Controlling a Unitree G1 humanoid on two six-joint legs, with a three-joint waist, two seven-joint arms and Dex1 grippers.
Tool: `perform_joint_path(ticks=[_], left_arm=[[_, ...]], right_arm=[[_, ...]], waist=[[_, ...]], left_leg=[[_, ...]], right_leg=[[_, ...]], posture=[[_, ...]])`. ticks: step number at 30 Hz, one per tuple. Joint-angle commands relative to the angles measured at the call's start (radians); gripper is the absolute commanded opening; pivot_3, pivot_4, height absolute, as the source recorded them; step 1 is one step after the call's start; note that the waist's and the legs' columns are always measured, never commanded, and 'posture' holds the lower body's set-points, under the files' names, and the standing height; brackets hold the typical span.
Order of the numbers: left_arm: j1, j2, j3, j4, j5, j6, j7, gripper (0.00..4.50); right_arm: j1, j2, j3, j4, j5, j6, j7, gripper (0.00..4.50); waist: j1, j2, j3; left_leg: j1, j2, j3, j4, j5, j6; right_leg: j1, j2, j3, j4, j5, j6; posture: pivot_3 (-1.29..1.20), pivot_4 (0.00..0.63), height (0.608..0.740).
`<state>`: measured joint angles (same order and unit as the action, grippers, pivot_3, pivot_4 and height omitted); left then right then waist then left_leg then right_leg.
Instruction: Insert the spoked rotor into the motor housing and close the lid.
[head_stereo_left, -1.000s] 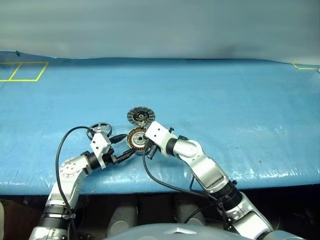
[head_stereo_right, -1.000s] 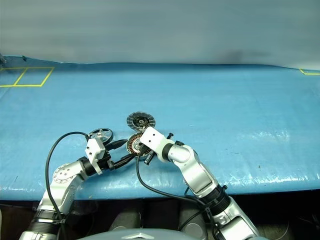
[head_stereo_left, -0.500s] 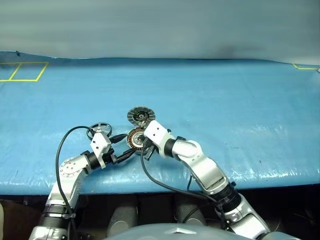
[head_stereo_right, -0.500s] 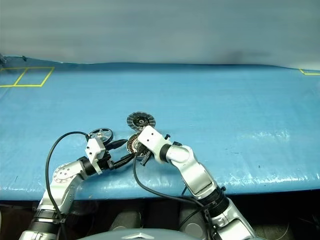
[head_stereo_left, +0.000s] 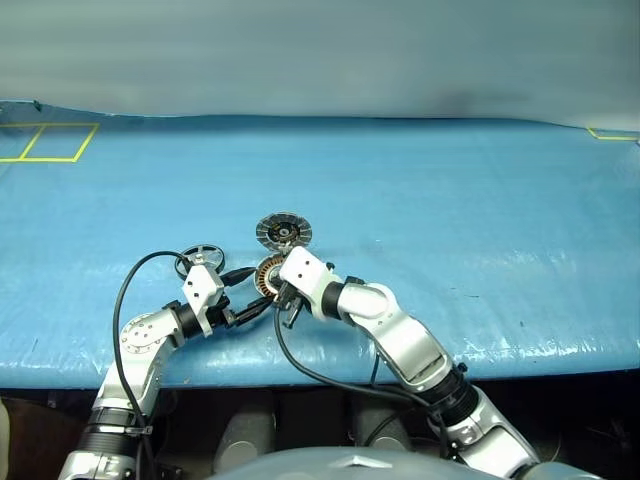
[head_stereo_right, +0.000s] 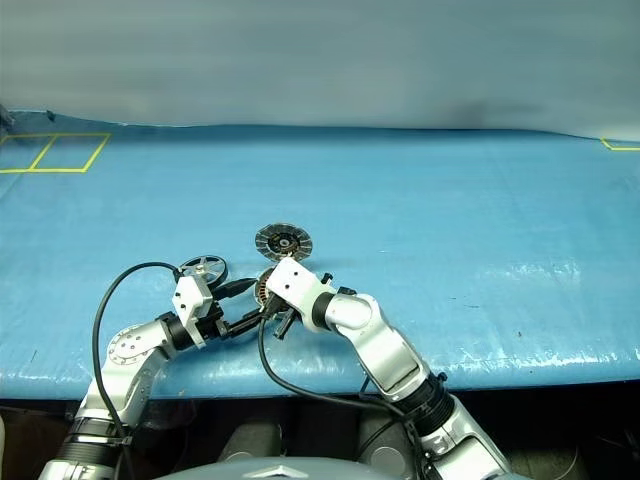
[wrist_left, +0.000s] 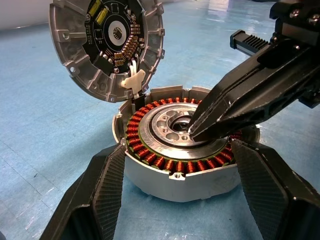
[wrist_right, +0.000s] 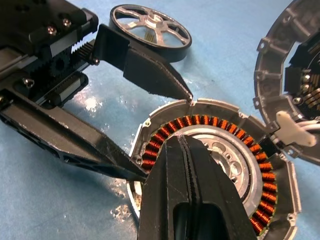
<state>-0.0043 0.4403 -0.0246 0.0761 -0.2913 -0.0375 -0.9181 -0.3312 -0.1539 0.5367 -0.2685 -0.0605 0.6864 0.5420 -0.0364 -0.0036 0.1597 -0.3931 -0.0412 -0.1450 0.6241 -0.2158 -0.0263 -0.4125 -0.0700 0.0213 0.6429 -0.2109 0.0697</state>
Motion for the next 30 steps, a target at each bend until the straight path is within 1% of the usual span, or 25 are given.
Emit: perform_joint_path(ticks=[1,5,8,11,13,15,16,23,30], left_arm=[[-0.004,0.002,-0.005,0.005,0.0,0.001,-0.005,3.14],[-0.006,0.007,0.005,-0.008,-0.022,0.014,-0.019,3.14],[-0.006,0.008,0.025,-0.033,-0.069,0.046,-0.032,3.14],[-0.011,0.018,0.033,-0.041,-0.078,0.072,-0.032,3.14],[-0.013,0.027,0.028,-0.044,-0.08,0.094,-0.037,3.85],[-0.015,0.027,0.024,-0.04,-0.063,0.064,-0.032,4.39],[-0.017,0.021,0.027,-0.036,-0.055,0.046,-0.023,4.47],[-0.022,0.021,0.042,-0.05,-0.109,0.07,-0.041,4.47],[0.004,0.061,0.062,-0.108,-0.183,0.144,-0.093,4.47]], right_arm=[[-0.023,0.005,-0.018,-0.066,0.016,-0.002,0.0,0.0],[-0.031,0.002,-0.03,-0.063,0.019,-0.004,-0.008,0.0],[-0.029,0.0,-0.033,-0.054,0.019,-0.008,-0.012,0.0],[-0.028,0.0,-0.03,-0.047,0.017,-0.012,-0.013,0.0],[-0.028,-0.002,-0.028,-0.043,0.015,-0.015,-0.013,0.0],[-0.028,-0.003,-0.027,-0.04,0.014,-0.016,-0.014,0.0],[-0.028,-0.004,-0.027,-0.04,0.014,-0.017,-0.014,0.0],[-0.027,-0.008,-0.023,-0.02,0.012,-0.023,-0.018,0.0],[-0.03,-0.02,-0.031,0.018,-0.001,-0.04,-0.028,0.0]], waist=[[0.0,0.0,0.0],[0.0,0.0,0.0],[-0.001,0.0,0.0],[-0.002,0.0,0.0],[-0.002,0.0,0.0],[-0.002,0.0,0.0],[-0.002,0.0,0.0],[-0.002,0.0,0.0],[-0.003,0.0,0.0]], left_leg=[[0.0,0.0,0.0,0.0,0.0,0.0],[0.0,0.0,0.0,0.0,0.0,0.0],[0.0,0.0,0.0,0.0,0.0,0.0],[-0.001,0.0,0.0,-0.001,0.0,0.0],[-0.001,0.0,0.0,-0.001,0.0,0.0],[0.0,0.0,0.0,-0.001,0.0,0.0],[-0.001,0.0,0.0,-0.001,0.0,0.0],[-0.001,0.0,0.0,-0.001,0.0,0.0],[-0.001,0.0,0.0,-0.001,0.0,0.0]], right_leg=[[0.0,0.0,0.0,0.0,0.0,0.0],[0.0,0.0,0.0,0.0,0.0,0.0],[0.0,0.0,0.0,0.0,0.0,0.0],[-0.001,0.0,0.0,0.0,0.0,0.001],[-0.001,0.0,0.0,0.0,0.001,0.001],[-0.001,0.0,0.0,0.0,0.0,0.001],[-0.001,0.0,0.0,0.0,0.0,0.001],[-0.001,0.0,0.0,0.0,0.0,0.001],[-0.001,0.0,0.0,0.0,0.0,0.0]], posture=[[0.0,0.15,0.74],[0.0,0.15,0.74],[0.0,0.15,0.74],[0.0,0.15,0.74],[0.0,0.15,0.74],[0.0,0.15,0.74],[0.0,0.15,0.74],[0.0,0.15,0.74],[0.0,0.15,0.74]])
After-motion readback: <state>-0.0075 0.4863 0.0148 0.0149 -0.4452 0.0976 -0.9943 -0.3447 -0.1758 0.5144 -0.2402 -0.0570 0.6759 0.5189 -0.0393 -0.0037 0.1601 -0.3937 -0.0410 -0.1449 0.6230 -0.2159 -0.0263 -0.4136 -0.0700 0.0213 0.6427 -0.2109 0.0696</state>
